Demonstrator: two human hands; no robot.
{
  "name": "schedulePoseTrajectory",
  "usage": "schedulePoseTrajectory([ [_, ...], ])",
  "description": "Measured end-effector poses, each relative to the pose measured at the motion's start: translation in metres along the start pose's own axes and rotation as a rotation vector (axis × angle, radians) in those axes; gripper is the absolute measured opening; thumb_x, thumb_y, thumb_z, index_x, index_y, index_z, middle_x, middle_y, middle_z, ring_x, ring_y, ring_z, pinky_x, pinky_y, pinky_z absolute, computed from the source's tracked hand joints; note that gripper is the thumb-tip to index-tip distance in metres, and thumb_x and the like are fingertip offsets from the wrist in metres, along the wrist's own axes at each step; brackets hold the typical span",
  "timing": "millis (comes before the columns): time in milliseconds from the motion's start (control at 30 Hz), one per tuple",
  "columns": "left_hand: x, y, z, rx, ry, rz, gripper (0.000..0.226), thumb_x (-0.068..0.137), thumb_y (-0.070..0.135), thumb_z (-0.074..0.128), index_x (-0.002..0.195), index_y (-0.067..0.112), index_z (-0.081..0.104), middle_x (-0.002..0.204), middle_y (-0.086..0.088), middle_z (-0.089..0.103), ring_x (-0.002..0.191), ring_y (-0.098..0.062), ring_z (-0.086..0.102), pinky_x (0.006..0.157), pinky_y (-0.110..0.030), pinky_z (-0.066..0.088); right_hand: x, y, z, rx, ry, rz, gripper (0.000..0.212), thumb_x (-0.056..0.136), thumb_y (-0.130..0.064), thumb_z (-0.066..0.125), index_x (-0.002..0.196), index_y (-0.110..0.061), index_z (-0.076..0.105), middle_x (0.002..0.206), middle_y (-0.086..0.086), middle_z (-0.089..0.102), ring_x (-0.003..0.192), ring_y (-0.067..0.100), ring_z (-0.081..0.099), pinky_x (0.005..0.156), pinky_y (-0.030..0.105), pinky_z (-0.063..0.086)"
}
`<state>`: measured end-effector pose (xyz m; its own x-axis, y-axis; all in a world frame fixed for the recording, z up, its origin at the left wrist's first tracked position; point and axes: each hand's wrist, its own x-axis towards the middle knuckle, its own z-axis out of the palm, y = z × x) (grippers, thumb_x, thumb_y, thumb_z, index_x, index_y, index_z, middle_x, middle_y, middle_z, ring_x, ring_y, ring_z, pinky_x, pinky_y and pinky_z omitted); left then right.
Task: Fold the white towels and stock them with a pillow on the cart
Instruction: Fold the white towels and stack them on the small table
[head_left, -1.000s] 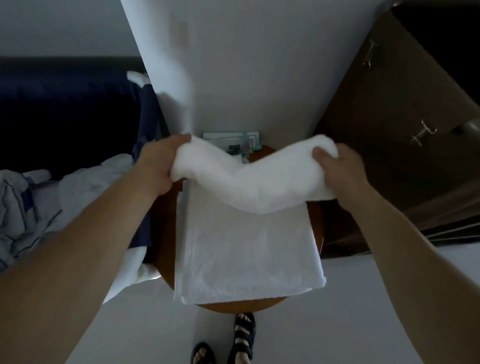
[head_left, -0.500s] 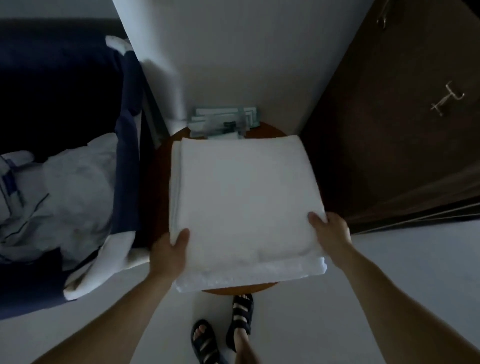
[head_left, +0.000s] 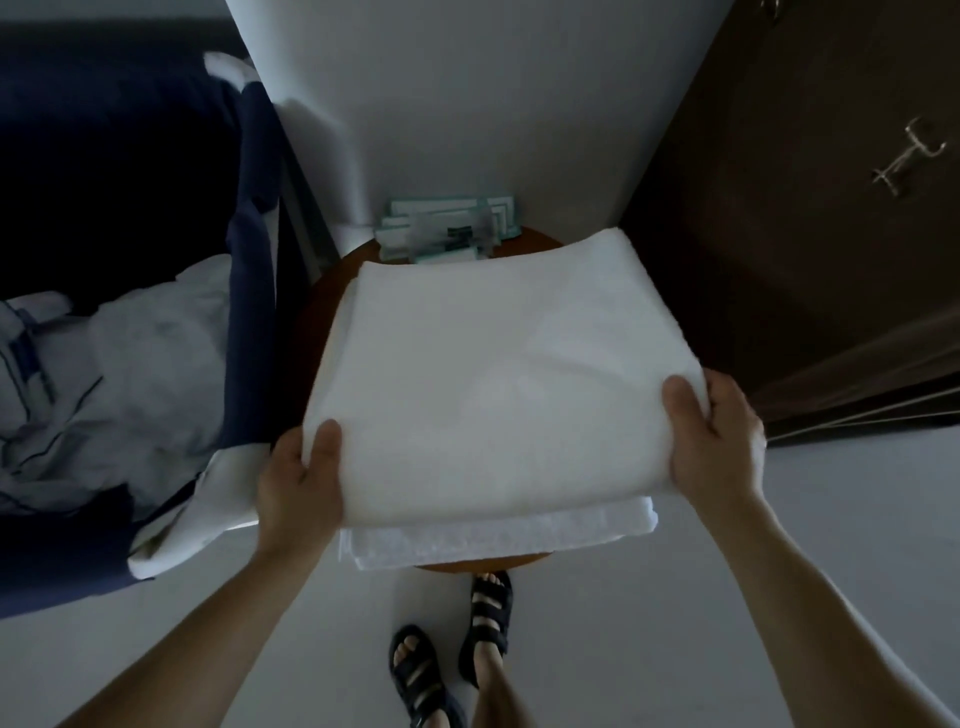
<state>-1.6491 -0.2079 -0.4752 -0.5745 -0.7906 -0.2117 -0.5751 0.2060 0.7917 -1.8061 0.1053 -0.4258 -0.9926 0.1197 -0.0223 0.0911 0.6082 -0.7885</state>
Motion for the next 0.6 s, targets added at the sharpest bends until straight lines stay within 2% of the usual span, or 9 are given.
schedulePoseTrajectory([
  [33, -0.006, -0.012, 0.003, 0.038, -0.042, -0.011, 0.024, 0.1, 0.049, 0.049, 0.098, 0.027, 0.059, 0.088, 0.016, 0.065, 0.074, 0.001, 0.06, 0.064, -0.02, 0.04, -0.006, 0.015, 0.005, -0.032, -0.033, 0.044, 0.023, 0.087, -0.053, 0.052, 0.101, -0.036, 0.058, 0.082, -0.018, 0.063, 0.073, 0.002, 0.057, 0.061, 0.023, 0.04],
  [100, -0.015, -0.033, 0.016, 0.12, -0.13, -0.047, 0.032, 0.101, 0.038, 0.051, 0.109, 0.01, 0.062, 0.106, -0.009, 0.069, 0.094, -0.026, 0.063, 0.076, -0.03, 0.039, -0.013, 0.05, 0.021, -0.117, -0.153, 0.168, 0.035, 0.096, -0.043, 0.056, 0.112, -0.013, 0.06, 0.096, 0.003, 0.063, 0.085, 0.024, 0.057, 0.071, 0.031, 0.038],
  [133, -0.015, -0.04, 0.024, 0.154, -0.158, -0.067, 0.035, 0.102, 0.035, 0.051, 0.113, 0.003, 0.061, 0.112, -0.019, 0.066, 0.101, -0.035, 0.061, 0.079, -0.031, 0.036, -0.014, 0.064, 0.029, -0.141, -0.215, 0.232, 0.034, 0.099, -0.039, 0.055, 0.115, -0.009, 0.058, 0.1, 0.01, 0.062, 0.09, 0.031, 0.056, 0.074, 0.033, 0.037],
  [200, -0.011, -0.045, 0.035, 0.193, -0.172, -0.115, 0.038, 0.102, 0.034, 0.05, 0.114, -0.002, 0.058, 0.116, -0.027, 0.063, 0.107, -0.042, 0.058, 0.079, -0.032, 0.033, -0.012, 0.08, 0.042, -0.167, -0.276, 0.305, 0.033, 0.1, -0.038, 0.052, 0.117, -0.01, 0.055, 0.104, 0.012, 0.061, 0.093, 0.032, 0.054, 0.075, 0.035, 0.036],
  [300, -0.003, -0.043, 0.041, 0.221, -0.151, -0.109, 0.038, 0.103, 0.038, 0.045, 0.11, 0.002, 0.057, 0.112, -0.024, 0.062, 0.104, -0.04, 0.058, 0.078, -0.034, 0.035, 0.001, 0.082, 0.049, -0.197, -0.256, 0.289, 0.036, 0.1, -0.041, 0.05, 0.12, -0.012, 0.055, 0.108, 0.013, 0.062, 0.092, 0.03, 0.052, 0.077, 0.037, 0.039],
  [400, -0.006, -0.034, 0.034, 0.133, -0.099, -0.04, 0.031, 0.103, 0.041, 0.044, 0.103, 0.012, 0.055, 0.1, -0.009, 0.059, 0.094, -0.03, 0.056, 0.079, -0.033, 0.036, 0.007, 0.076, 0.043, -0.166, -0.195, 0.206, 0.036, 0.1, -0.038, 0.052, 0.119, -0.008, 0.057, 0.109, 0.015, 0.063, 0.097, 0.034, 0.056, 0.081, 0.039, 0.043],
  [467, -0.008, -0.033, 0.03, 0.06, -0.048, 0.007, 0.032, 0.103, 0.042, 0.044, 0.109, 0.013, 0.057, 0.101, 0.0, 0.056, 0.092, -0.023, 0.052, 0.082, -0.032, 0.038, 0.007, 0.076, 0.037, -0.137, -0.153, 0.169, 0.033, 0.1, -0.038, 0.052, 0.113, -0.009, 0.059, 0.102, 0.011, 0.063, 0.094, 0.033, 0.056, 0.079, 0.038, 0.041],
  [533, -0.009, -0.033, 0.029, 0.036, -0.024, 0.035, 0.036, 0.103, 0.044, 0.043, 0.115, 0.012, 0.058, 0.104, 0.001, 0.057, 0.092, -0.021, 0.052, 0.083, -0.033, 0.04, 0.006, 0.077, 0.036, -0.124, -0.125, 0.159, 0.031, 0.099, -0.04, 0.051, 0.11, -0.012, 0.058, 0.097, 0.004, 0.06, 0.092, 0.031, 0.056, 0.079, 0.039, 0.042],
  [600, -0.006, -0.041, 0.034, 0.073, -0.048, 0.027, 0.037, 0.103, 0.042, 0.044, 0.114, 0.01, 0.057, 0.105, -0.004, 0.06, 0.092, -0.025, 0.054, 0.082, -0.034, 0.041, 0.001, 0.082, 0.041, -0.143, -0.133, 0.183, 0.034, 0.1, -0.041, 0.05, 0.114, -0.012, 0.057, 0.1, 0.006, 0.061, 0.094, 0.032, 0.056, 0.08, 0.041, 0.044],
])
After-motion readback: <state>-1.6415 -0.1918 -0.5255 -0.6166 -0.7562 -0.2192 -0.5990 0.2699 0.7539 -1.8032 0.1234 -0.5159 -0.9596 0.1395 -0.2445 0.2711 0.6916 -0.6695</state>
